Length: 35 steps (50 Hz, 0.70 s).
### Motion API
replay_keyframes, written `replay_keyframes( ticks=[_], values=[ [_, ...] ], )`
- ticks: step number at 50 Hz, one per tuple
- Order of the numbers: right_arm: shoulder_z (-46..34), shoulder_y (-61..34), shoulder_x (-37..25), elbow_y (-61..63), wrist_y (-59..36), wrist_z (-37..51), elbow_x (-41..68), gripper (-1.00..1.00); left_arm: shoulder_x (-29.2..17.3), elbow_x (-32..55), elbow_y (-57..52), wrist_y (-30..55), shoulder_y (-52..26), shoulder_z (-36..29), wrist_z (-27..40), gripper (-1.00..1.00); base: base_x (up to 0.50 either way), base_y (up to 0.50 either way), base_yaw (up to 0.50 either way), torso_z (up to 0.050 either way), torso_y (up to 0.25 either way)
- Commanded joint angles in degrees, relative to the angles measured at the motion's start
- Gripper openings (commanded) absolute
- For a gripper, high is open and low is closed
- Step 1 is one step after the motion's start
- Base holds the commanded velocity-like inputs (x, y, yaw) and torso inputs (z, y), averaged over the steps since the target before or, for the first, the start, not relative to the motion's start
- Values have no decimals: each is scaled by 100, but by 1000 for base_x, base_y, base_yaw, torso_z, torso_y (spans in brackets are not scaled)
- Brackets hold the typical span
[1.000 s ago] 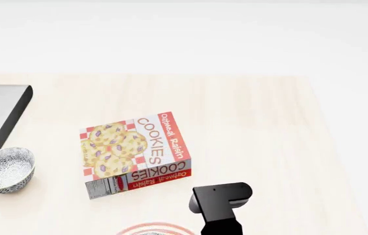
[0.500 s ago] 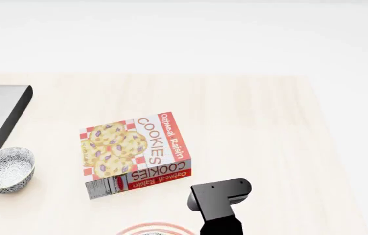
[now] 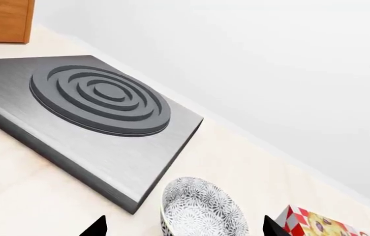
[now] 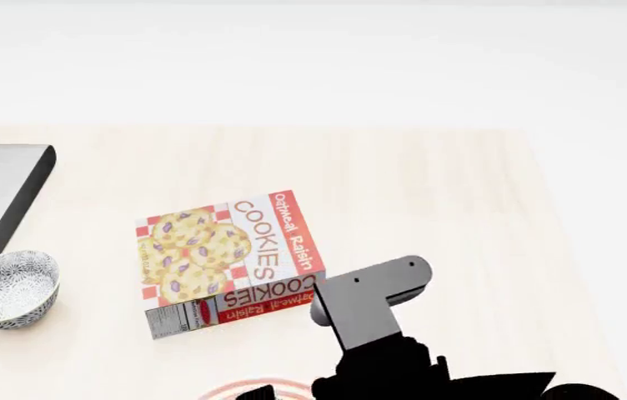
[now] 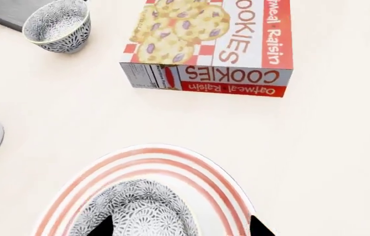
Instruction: Pick the akita bowl next to the plate and place it on the plate.
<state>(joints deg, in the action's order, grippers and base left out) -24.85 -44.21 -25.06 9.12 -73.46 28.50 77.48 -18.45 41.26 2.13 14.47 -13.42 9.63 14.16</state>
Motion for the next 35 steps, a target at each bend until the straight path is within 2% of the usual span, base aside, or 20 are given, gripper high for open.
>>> replay_keyframes(
  ticks=[1, 12, 21, 25, 26, 35],
  values=[
    [103, -120, -153, 529, -72, 434, 143, 100, 0, 1, 32, -27, -1, -14, -2, 100, 0, 0, 0, 0, 0],
    [210, 31, -313, 1167, 100, 791, 92, 100, -15, 19, -4, -17, 15, -20, 27, 100, 0, 0, 0, 0, 0],
    [273, 450, -547, 1730, 911, 794, -912, 100, -13, 4, 28, -51, 8, -40, 17, 100, 0, 0, 0, 0, 0],
    [355, 648, -610, 1789, 1010, 970, -989, 100, -24, 14, 8, -36, 5, -43, 34, 100, 0, 0, 0, 0, 0],
    [375, 813, -657, 1857, 1341, 882, -1319, 100, -28, 15, -9, -30, 11, -46, 42, 100, 0, 0, 0, 0, 0],
    [123, 1413, -862, 2005, 2186, 838, -2481, 100, -45, 45, -100, 14, 30, -53, 99, 100, 0, 0, 0, 0, 0]
  ],
)
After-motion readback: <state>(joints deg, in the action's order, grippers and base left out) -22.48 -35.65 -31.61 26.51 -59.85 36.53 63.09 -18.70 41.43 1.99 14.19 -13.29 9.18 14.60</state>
